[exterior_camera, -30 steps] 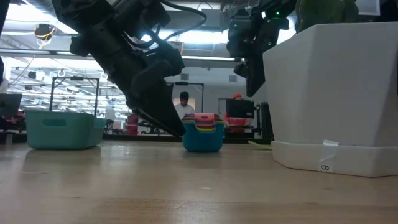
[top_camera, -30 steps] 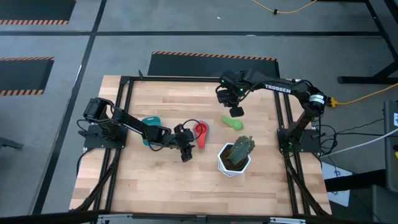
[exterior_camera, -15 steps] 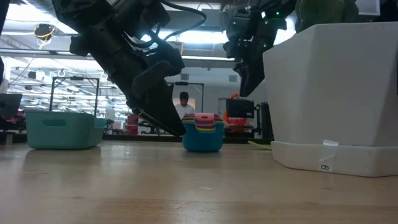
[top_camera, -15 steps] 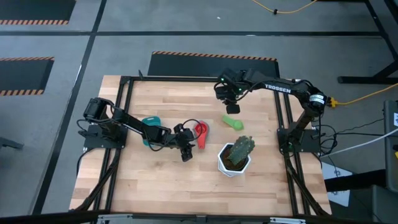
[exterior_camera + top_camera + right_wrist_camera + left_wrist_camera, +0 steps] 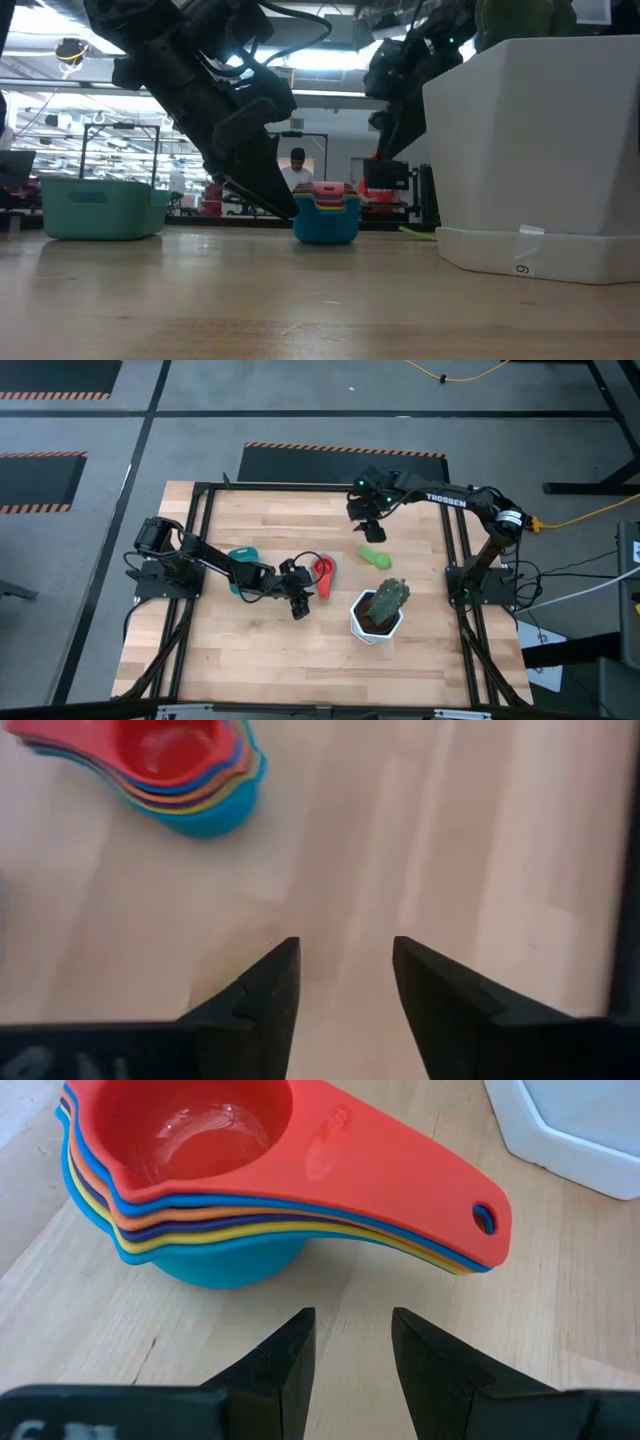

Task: Nest measuring cups in basket
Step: Stack the green measuring cup on top of the red measuring cup

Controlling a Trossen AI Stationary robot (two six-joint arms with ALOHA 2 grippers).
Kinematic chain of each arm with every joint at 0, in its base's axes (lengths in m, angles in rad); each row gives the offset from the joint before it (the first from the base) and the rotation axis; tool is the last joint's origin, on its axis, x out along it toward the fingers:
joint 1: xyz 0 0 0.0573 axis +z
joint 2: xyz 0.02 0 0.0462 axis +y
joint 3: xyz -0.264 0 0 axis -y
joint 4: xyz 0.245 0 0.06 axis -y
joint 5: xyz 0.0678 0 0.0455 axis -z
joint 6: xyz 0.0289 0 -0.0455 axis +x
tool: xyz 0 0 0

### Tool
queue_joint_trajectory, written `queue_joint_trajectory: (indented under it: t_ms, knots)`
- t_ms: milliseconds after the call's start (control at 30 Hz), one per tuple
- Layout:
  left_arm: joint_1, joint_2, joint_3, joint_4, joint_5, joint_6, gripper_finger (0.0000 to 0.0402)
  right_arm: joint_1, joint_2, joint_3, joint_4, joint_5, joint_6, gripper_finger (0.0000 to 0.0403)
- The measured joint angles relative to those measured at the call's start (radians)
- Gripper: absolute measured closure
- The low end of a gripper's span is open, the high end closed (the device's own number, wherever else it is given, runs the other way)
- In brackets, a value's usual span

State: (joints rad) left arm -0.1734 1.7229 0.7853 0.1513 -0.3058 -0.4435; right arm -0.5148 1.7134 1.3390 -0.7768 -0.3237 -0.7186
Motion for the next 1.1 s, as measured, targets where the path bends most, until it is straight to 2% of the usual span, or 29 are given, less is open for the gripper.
queue_joint_trajectory:
  t_ms: [167,333,467,667,800,1100]
  knots:
    - [0.0,0.0,0.0,0.0,0.0,0.0,0.0273,-0.026,0.0,-0.057,0.056,-0.12,-0.023,0.024]
    - [0.0,0.0,0.0,0.0,0.0,0.0,0.0273,-0.047,0.019,-0.111,0.121,-0.131,-0.023,0.024]
    - [0.0,0.0,0.0,0.0,0.0,0.0,0.0273,-0.063,0.085,-0.119,0.127,-0.136,-0.021,0.024]
    - [0.0,0.0,0.0,0.0,0.0,0.0,0.0273,-0.078,0.202,-0.119,0.131,-0.243,-0.018,0.024]
    - [0.0,0.0,0.0,0.0,0.0,0.0,0.0273,-0.08,0.256,-0.119,0.123,-0.257,-0.019,0.024]
    - [0.0,0.0,0.0,0.0,0.0,0.0,0.0273,-0.098,0.282,-0.119,0.085,-0.327,-0.019,0.024]
